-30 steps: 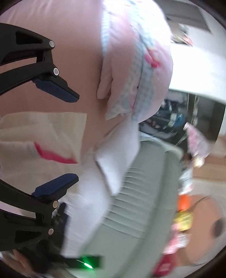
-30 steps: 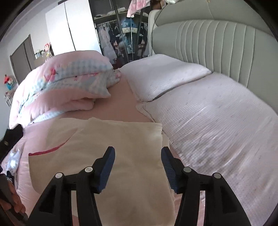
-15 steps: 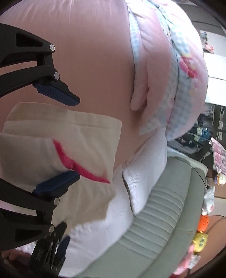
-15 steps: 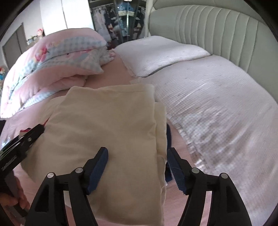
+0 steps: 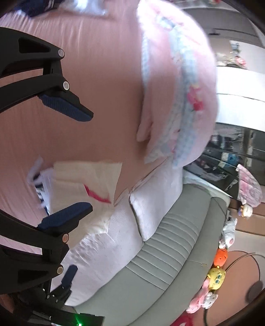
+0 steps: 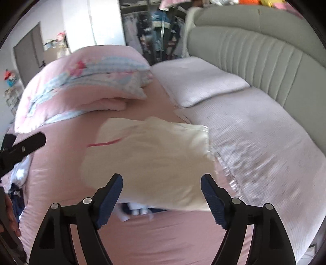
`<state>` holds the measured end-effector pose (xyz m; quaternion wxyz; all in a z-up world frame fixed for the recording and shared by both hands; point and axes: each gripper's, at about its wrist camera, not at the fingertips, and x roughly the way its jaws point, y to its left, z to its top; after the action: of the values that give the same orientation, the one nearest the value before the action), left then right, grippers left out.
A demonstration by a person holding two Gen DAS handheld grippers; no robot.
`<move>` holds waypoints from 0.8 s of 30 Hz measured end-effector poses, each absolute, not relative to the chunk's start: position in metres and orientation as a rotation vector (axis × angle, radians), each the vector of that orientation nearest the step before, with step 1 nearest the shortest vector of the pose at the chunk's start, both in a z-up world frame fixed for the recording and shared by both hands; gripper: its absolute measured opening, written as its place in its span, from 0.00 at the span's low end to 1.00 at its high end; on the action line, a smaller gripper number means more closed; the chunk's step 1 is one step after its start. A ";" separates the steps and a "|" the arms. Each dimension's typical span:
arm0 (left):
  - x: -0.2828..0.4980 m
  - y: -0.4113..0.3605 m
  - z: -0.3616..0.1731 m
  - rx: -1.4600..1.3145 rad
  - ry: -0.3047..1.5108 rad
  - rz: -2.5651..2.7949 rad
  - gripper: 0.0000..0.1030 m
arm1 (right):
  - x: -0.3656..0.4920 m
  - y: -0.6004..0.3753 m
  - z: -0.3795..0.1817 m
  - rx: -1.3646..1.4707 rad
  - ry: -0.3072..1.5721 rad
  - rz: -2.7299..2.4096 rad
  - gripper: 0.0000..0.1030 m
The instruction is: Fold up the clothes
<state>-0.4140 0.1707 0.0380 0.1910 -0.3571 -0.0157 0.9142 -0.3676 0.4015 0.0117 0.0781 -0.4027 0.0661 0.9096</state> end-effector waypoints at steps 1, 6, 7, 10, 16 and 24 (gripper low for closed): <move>-0.410 0.160 0.043 -1.006 -0.039 2.582 0.79 | -0.363 0.390 0.016 -1.201 0.198 2.739 0.90; -0.383 0.093 0.062 -1.077 0.008 2.683 0.79 | -0.345 0.327 0.034 -1.202 0.215 2.816 0.99; -0.378 0.078 0.064 -1.094 0.026 2.709 0.79 | -0.343 0.313 0.037 -1.209 0.214 2.828 0.99; -0.360 0.033 0.069 -1.117 0.048 2.792 0.79 | -0.335 0.270 0.041 -1.231 0.206 2.861 0.99; -0.332 -0.059 0.079 -1.155 0.002 2.936 0.79 | -0.317 0.180 0.050 -1.233 0.123 2.952 0.99; -0.285 -0.124 0.090 -1.172 0.011 3.052 0.79 | -0.289 0.103 0.061 -1.230 0.085 2.967 0.99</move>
<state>-0.2848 -0.1236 0.0899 -0.0639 -0.3578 0.0034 0.9316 -0.2885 0.1028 0.0612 -0.0355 -0.3826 0.0264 0.9228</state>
